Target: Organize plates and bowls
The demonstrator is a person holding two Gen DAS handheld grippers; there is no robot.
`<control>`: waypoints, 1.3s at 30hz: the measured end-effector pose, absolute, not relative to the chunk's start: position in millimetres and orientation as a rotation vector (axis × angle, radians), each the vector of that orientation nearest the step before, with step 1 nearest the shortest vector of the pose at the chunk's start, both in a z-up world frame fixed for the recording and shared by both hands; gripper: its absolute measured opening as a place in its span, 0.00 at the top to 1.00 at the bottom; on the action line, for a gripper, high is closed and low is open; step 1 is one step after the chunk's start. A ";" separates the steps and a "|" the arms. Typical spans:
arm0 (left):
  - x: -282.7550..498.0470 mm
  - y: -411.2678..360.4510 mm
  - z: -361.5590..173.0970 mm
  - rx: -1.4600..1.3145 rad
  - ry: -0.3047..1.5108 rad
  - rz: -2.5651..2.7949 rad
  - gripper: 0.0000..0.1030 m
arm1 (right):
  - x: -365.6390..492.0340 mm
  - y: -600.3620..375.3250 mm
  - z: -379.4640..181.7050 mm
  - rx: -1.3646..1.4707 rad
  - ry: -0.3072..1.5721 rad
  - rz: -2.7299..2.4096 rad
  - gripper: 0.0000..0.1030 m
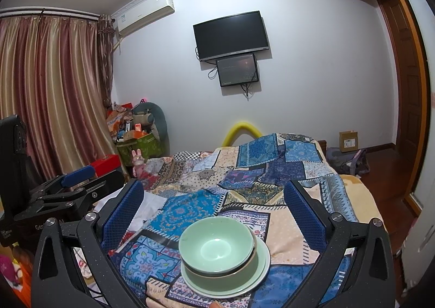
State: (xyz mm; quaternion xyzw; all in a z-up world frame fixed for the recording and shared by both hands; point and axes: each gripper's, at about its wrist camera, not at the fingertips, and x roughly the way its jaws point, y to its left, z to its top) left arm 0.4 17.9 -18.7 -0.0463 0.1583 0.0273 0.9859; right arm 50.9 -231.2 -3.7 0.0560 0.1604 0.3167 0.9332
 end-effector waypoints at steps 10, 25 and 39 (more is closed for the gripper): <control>0.5 15.6 -17.0 -0.080 0.309 0.051 0.00 | 51.6 -231.6 -1.5 0.114 0.324 0.647 0.00; -0.3 17.9 -15.9 -0.086 0.305 0.052 0.00 | 51.7 -230.0 -1.2 0.108 0.326 0.656 0.00; 1.5 15.4 -15.9 -0.082 0.309 0.051 0.00 | 54.1 -231.9 -1.8 0.110 0.328 0.652 0.00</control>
